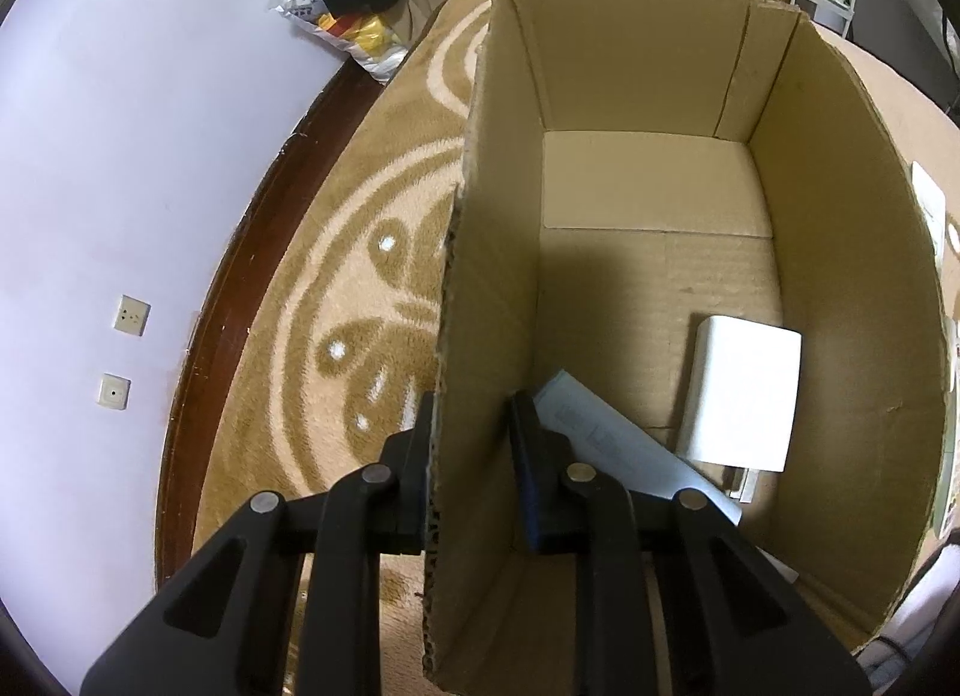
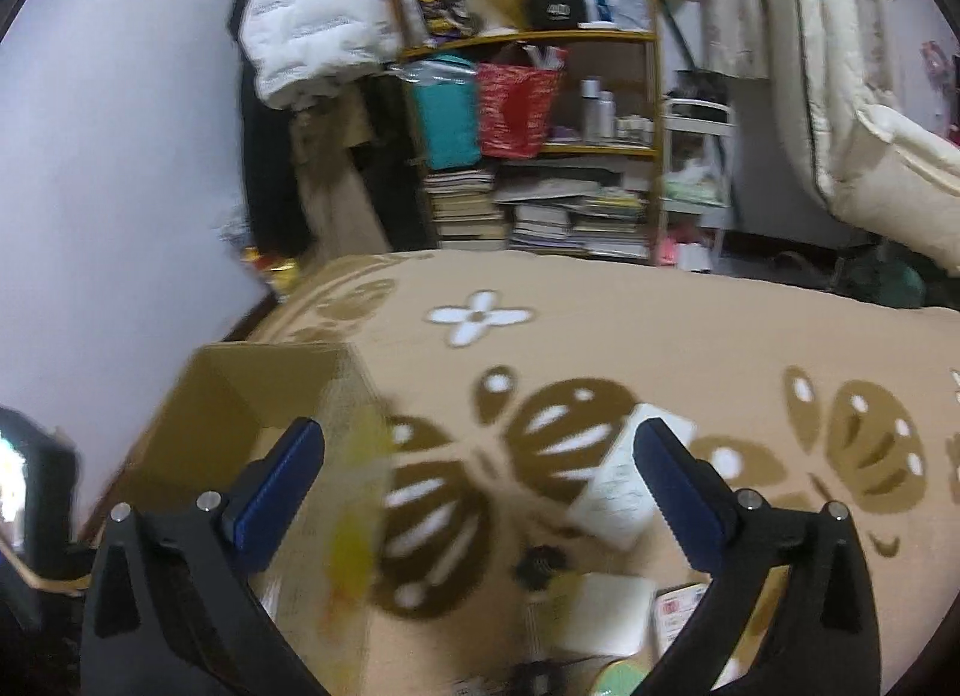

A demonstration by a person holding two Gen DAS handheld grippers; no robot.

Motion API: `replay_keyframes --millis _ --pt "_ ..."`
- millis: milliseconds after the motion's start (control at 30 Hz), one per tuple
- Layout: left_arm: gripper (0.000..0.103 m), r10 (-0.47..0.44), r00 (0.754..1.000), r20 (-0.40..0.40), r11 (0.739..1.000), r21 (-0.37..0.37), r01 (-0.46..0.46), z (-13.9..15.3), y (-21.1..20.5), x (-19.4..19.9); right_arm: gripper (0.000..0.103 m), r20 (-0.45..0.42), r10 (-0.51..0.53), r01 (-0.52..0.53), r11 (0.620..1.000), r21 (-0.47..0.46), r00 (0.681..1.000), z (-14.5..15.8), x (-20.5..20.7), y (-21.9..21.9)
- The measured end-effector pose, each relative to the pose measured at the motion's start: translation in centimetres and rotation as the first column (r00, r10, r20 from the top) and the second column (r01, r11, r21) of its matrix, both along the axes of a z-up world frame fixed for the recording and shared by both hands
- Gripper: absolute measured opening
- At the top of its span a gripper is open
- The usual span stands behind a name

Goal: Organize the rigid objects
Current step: 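Grasp the white button remote with the right tool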

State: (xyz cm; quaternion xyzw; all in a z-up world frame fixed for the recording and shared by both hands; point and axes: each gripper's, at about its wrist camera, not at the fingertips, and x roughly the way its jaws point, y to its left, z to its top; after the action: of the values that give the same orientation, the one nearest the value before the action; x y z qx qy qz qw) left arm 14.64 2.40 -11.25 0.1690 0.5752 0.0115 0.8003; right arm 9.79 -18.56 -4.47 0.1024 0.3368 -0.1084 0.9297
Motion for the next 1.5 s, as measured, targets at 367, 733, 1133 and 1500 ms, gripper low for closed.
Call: replay_keyframes --millis 367,733,1133,1500 --pt "0.022 -0.005 1.0 -0.006 1.0 0.012 0.005 -0.4 -0.3 0.1 0.103 -0.058 -0.148 0.15 0.988 0.036 0.987 -3.1 1.3 -6.9" --pt "0.023 -0.028 1.0 -0.002 0.999 0.044 0.028 -0.5 -0.7 -0.2 0.103 -0.173 -0.175 0.196 0.974 0.115 0.969 -8.1 3.4 -10.4" --pt "0.023 -0.026 1.0 -0.004 0.998 0.057 0.026 -0.5 -1.3 -0.2 0.085 -0.266 -0.159 0.194 0.975 0.111 0.951 -12.0 4.6 -10.3" --pt "0.023 -0.029 1.0 -0.005 0.998 0.055 0.03 -0.6 -1.2 0.1 0.058 -0.316 -0.196 0.196 0.98 -0.032 0.928 -11.8 4.8 -9.1"
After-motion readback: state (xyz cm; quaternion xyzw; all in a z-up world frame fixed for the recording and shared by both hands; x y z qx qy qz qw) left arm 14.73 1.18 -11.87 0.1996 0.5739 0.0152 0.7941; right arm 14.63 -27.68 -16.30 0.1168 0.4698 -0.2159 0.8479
